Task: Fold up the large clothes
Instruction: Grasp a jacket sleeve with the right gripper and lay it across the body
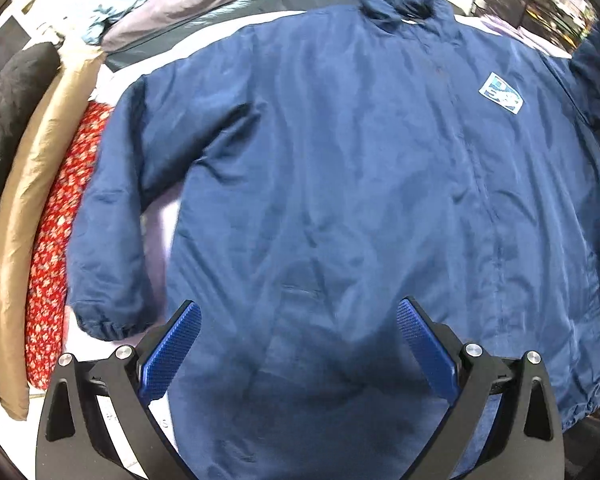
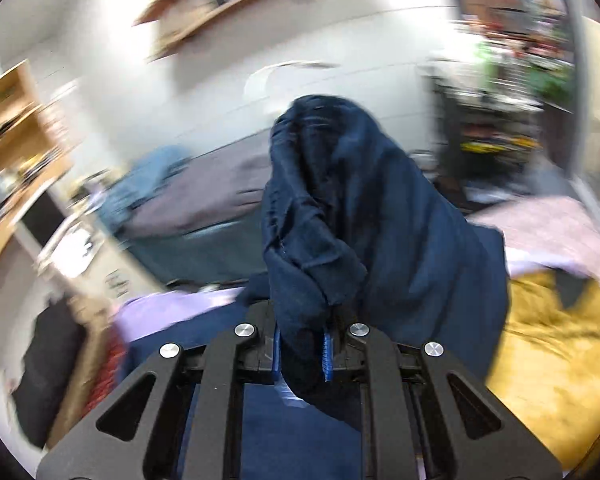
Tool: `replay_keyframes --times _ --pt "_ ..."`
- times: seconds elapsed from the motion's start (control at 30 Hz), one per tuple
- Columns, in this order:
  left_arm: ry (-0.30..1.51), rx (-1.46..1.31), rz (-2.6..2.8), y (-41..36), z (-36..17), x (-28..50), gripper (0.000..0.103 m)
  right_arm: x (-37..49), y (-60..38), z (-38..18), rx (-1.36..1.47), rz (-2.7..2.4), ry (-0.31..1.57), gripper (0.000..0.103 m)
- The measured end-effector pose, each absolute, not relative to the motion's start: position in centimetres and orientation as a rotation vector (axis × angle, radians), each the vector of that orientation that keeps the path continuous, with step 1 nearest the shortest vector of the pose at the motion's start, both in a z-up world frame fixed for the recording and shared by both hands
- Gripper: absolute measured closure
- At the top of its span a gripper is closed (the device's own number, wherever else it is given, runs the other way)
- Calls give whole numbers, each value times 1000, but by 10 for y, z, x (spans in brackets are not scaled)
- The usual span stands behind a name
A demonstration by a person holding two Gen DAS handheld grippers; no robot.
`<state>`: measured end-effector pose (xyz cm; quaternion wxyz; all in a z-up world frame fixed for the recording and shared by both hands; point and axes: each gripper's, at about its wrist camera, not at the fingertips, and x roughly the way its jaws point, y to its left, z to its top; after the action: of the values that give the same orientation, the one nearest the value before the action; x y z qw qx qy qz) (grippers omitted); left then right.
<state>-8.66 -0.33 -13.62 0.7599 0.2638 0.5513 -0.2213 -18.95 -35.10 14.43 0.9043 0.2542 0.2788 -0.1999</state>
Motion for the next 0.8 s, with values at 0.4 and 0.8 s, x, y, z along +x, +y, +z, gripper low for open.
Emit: replay_keyframes --times 0.4,0.8 --pt "1310 535 -339 70 -156 -83 7 -27 -238 21 449 -225 912 88" --pt "1319 526 -348 71 -158 -62 7 -4 -199 -70 297 -242 1110 38"
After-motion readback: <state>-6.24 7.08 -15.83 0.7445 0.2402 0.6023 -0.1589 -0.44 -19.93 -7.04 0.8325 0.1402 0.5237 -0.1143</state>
